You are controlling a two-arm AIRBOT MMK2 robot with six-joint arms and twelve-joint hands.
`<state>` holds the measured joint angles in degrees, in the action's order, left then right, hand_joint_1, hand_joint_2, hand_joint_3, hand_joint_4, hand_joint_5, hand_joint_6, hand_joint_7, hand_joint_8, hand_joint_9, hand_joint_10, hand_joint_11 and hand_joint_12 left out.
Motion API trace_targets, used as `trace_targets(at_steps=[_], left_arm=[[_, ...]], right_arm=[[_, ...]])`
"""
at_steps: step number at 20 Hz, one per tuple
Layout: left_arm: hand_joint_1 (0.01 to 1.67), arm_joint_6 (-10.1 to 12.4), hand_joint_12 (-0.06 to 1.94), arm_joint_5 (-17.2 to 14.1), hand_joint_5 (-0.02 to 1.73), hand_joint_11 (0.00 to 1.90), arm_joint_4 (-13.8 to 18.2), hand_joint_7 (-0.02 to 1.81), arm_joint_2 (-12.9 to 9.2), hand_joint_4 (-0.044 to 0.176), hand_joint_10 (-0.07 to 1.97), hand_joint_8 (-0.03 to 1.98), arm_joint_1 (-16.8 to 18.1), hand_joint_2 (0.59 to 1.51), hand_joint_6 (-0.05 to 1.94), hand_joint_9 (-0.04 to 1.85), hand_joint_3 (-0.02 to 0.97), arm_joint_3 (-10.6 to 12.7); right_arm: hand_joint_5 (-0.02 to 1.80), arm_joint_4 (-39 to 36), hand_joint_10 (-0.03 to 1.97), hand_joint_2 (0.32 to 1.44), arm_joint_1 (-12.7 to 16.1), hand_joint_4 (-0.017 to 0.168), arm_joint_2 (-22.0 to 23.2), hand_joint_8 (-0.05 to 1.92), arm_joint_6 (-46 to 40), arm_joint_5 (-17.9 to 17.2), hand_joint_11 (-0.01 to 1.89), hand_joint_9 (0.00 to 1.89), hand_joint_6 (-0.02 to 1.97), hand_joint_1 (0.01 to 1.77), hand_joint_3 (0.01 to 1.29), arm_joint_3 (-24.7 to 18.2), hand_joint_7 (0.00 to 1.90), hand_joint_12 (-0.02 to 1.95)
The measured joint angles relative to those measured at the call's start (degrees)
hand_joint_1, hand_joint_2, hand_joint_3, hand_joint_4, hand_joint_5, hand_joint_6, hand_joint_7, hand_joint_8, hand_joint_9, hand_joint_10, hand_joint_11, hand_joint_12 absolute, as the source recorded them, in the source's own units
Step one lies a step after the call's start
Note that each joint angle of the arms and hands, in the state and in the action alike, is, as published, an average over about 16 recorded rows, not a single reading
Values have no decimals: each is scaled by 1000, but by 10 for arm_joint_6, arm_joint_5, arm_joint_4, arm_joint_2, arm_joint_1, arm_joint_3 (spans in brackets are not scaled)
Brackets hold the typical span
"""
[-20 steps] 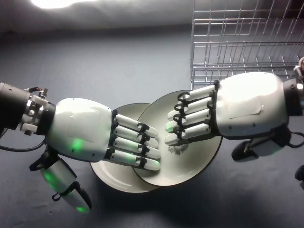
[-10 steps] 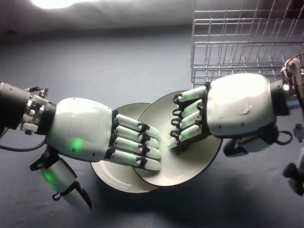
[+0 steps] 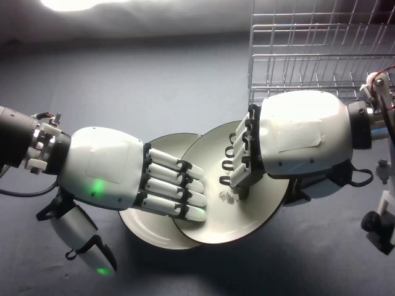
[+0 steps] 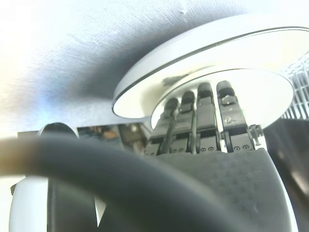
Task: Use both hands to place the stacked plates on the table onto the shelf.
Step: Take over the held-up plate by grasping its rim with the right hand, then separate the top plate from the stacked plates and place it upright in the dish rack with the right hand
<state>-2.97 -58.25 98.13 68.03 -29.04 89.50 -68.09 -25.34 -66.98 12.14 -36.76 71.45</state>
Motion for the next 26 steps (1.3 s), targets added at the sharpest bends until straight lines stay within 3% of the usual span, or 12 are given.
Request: trace_targets(at_steps=[8, 19, 26], left_arm=[[23, 30, 8, 9, 7, 20, -5, 12, -46, -1, 16, 6, 40, 1055, -10, 19, 18, -14], [22, 73, 8, 11, 21, 15, -12, 18, -146, -1, 17, 17, 90, 1051, 6, 19, 18, -47], [22, 89, 8, 8, 22, 15, -24, 19, -191, -1, 17, 16, 101, 1052, 5, 19, 18, -47]], right_arm=[[924, 2, 777, 921, 19, -5, 9, 356, 0, 2, 959, 1005, 539, 1271, 13, -15, 1032, 940], [1007, 37, 861, 927, 78, -2, 44, 492, -5, 34, 945, 1072, 748, 1333, 14, -73, 1135, 972], [1040, 99, 882, 940, 109, -3, 68, 581, -8, 57, 929, 1075, 829, 1361, 15, -107, 1182, 980]])
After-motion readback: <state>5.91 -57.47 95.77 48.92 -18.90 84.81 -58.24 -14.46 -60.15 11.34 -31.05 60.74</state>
